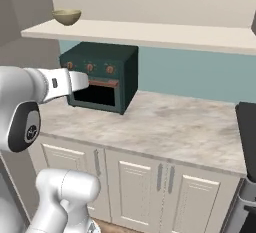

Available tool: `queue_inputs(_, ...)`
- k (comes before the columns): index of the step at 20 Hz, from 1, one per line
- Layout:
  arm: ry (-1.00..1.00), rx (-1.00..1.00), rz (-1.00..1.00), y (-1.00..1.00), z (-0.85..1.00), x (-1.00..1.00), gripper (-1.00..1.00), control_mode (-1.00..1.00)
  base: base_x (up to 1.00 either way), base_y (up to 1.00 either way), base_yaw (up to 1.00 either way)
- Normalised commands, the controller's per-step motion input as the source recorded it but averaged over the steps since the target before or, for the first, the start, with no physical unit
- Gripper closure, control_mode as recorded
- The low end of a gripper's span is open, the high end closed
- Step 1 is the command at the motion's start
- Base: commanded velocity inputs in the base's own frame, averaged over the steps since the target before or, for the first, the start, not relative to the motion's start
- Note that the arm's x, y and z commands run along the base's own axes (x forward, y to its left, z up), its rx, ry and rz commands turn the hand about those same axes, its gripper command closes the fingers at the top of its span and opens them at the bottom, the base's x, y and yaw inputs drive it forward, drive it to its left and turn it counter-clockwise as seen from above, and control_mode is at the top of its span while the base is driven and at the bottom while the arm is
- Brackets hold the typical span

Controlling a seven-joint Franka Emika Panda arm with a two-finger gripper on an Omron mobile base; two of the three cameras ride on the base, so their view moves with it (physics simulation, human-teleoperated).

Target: Take the smaller bowl and place it next to the appetizer plate on the dining counter , and place the larger bowl next to the plate with cooked food.

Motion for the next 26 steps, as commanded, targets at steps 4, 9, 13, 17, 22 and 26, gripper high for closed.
queue_inputs(4,0.0,0.0,0.0,0.0,0.0,0.0,-1.0,1.0,0.97,0.02,0.05)
queue_inputs(9,0.0,0.0,0.0,0.0,0.0,0.0,-1.0,1.0,0.71,0.28,0.03)
queue_inputs(13,0.0,0.0,0.0,0.0,0.0,0.0,-1.0,1.0,0.55,0.58,0.02)
queue_inputs(17,0.0,0.0,0.0,0.0,0.0,0.0,-1.0,1.0,0.41,0.69,0.0)
queue_inputs(22,0.0,0.0,0.0,0.0,0.0,0.0,-1.0,1.0,0.14,0.62,0.0)
queue_inputs(26,0.0,0.0,0.0,0.0,0.0,0.0,-1.0,1.0,0.16,0.61,0.0)
